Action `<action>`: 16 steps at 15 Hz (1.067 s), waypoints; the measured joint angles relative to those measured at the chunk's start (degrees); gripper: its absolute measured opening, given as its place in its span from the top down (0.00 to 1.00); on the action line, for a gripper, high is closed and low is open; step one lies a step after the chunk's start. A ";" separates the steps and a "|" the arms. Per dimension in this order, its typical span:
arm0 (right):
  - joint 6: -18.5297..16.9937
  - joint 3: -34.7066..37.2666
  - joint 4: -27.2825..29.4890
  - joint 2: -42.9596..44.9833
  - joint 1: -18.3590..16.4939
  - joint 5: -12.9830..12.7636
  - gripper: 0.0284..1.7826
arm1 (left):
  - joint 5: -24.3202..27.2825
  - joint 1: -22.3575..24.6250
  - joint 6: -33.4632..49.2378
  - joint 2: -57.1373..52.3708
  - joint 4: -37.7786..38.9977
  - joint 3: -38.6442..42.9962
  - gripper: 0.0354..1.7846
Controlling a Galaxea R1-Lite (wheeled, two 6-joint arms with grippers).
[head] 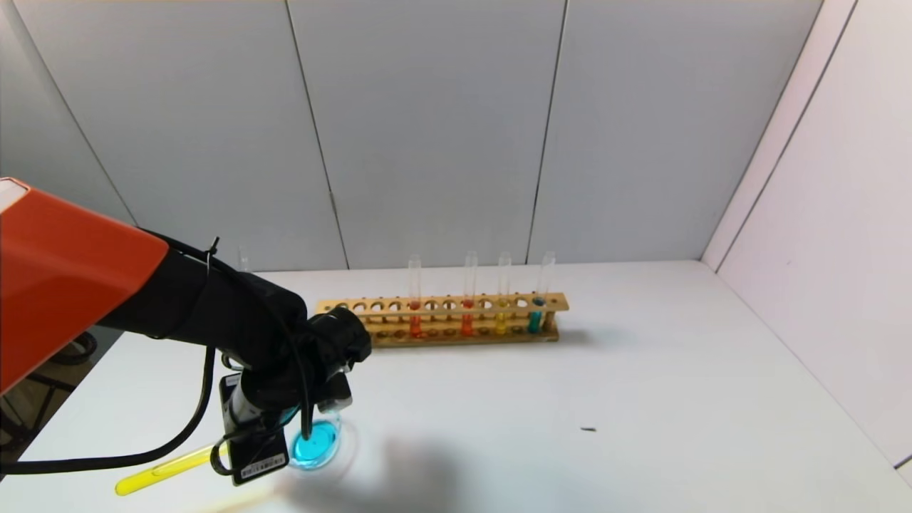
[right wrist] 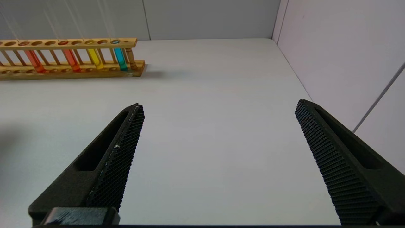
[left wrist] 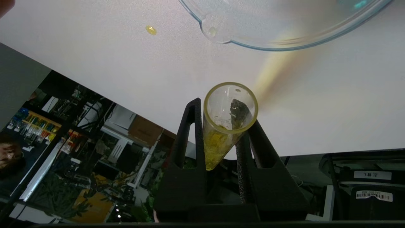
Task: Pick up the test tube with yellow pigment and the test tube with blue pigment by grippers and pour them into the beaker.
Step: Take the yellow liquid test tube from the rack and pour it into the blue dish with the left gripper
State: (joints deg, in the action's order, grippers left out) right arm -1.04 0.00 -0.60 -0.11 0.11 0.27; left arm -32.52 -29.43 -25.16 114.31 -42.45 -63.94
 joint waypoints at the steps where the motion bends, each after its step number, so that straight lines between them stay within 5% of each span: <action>1: -0.01 0.00 0.02 0.00 -0.01 0.00 0.02 | -0.40 0.00 -0.11 0.29 -1.32 -0.91 0.84; 16: -0.01 0.00 0.00 0.00 0.00 0.00 0.02 | -3.28 -2.29 -1.05 5.45 -18.08 -11.28 0.84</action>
State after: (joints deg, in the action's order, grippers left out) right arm -1.05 0.00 -0.60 -0.11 0.11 0.27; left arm -35.80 -31.72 -26.21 119.76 -60.53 -75.22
